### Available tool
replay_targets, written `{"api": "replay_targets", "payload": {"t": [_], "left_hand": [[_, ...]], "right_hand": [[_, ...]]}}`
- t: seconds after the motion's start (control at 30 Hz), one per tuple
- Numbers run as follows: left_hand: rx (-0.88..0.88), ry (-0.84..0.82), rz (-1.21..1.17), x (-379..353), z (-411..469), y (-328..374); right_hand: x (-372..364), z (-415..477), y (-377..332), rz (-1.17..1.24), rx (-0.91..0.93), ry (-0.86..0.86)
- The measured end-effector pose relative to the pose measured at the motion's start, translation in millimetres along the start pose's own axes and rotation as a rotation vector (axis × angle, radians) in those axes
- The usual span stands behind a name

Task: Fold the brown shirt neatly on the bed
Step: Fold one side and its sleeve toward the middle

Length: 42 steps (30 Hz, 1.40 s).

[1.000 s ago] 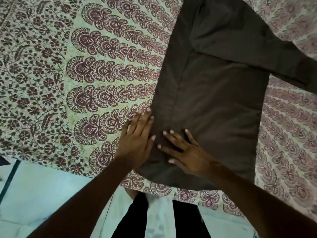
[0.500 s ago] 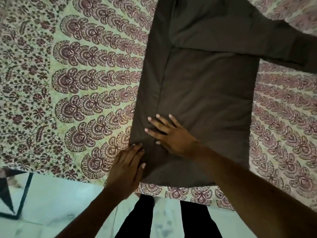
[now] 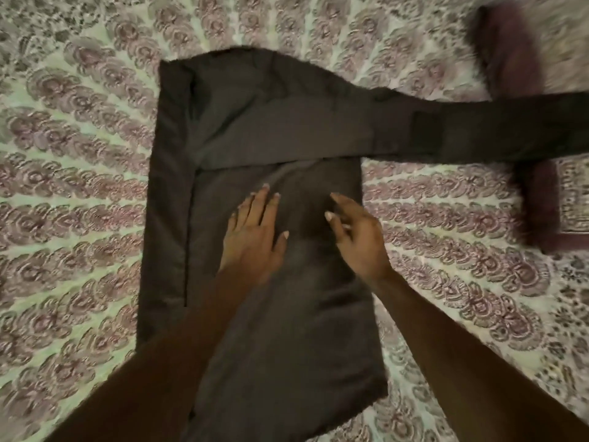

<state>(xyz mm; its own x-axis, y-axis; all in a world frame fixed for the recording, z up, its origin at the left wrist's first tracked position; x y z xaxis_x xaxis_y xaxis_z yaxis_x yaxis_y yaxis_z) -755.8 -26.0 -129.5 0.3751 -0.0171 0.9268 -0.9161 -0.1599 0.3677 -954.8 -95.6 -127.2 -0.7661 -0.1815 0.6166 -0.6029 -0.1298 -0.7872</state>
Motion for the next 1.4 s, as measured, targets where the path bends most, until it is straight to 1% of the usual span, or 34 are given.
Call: {"api": "replay_targets", "payload": {"t": [0.07, 0.2, 0.33, 0.47, 0.6, 0.67, 0.73, 0.8, 0.9, 0.93, 1.0, 1.03, 1.1, 1.17, 1.2, 1.3, 1.4], "left_hand": [[-0.018, -0.023, 0.026, -4, 47, 27], [0.016, -0.088, 0.038, -23, 117, 57], [0.067, -0.216, 0.073, -47, 144, 63], [0.093, -0.145, 0.042, -54, 139, 58], [0.099, -0.128, 0.026, -55, 139, 56], [0.110, -0.136, 0.017, -55, 140, 55], [0.108, -0.159, 0.015, -55, 140, 53], [0.108, -0.165, 0.016, -55, 139, 53], [0.103, -0.179, 0.013, -53, 141, 55], [0.100, -0.204, 0.015, -53, 143, 57], [0.094, -0.216, -0.006, -48, 140, 57], [0.088, -0.174, -0.054, -42, 137, 55], [0.102, -0.036, -0.267, -31, 126, 47], [0.187, 0.058, -0.573, -16, 106, 35], [0.259, 0.075, -0.716, -7, 95, 30], [0.522, 0.032, -1.095, 32, 64, 18], [0.765, -0.072, -1.350, 65, 33, -5]], "right_hand": [[30, 33, 19, 0.054, -0.104, 0.092], [82, 86, 56, 0.049, -0.197, 0.241], [122, 128, 96, -0.067, -0.305, 0.331], [140, 165, 111, -0.256, -0.407, 0.296], [137, 197, 111, -0.377, -0.607, 0.230], [134, 208, 110, -0.361, -0.668, 0.257], [130, 214, 111, -0.275, -0.713, 0.292], [127, 213, 109, -0.225, -0.724, 0.332], [124, 203, 96, -0.213, -0.663, 0.411], [122, 196, 88, -0.186, -0.619, 0.428], [115, 183, 73, -0.171, -0.472, 0.419], [111, 174, 65, -0.184, -0.395, 0.399], [102, 151, 41, -0.155, -0.253, 0.357], [90, 119, 4, -0.021, -0.143, 0.294], [83, 102, -14, 0.043, -0.100, 0.253], [56, 55, -62, 0.146, -0.053, 0.088], [25, 13, -98, 0.135, -0.021, -0.109]]}}
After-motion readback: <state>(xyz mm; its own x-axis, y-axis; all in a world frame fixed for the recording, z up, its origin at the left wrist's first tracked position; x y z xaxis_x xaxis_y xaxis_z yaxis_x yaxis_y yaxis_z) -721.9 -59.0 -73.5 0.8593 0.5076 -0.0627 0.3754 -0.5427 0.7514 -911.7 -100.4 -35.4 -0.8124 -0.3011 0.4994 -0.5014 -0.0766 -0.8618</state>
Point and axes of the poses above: each hand's wrist, its own z-axis towards the middle knuckle, its own x-axis out of the back of the hand, y = z × x, the point moved 3 cm from there along z, towards the middle knuckle, and after that the axes turned 5 degrees about y, right-handed, at the moved point
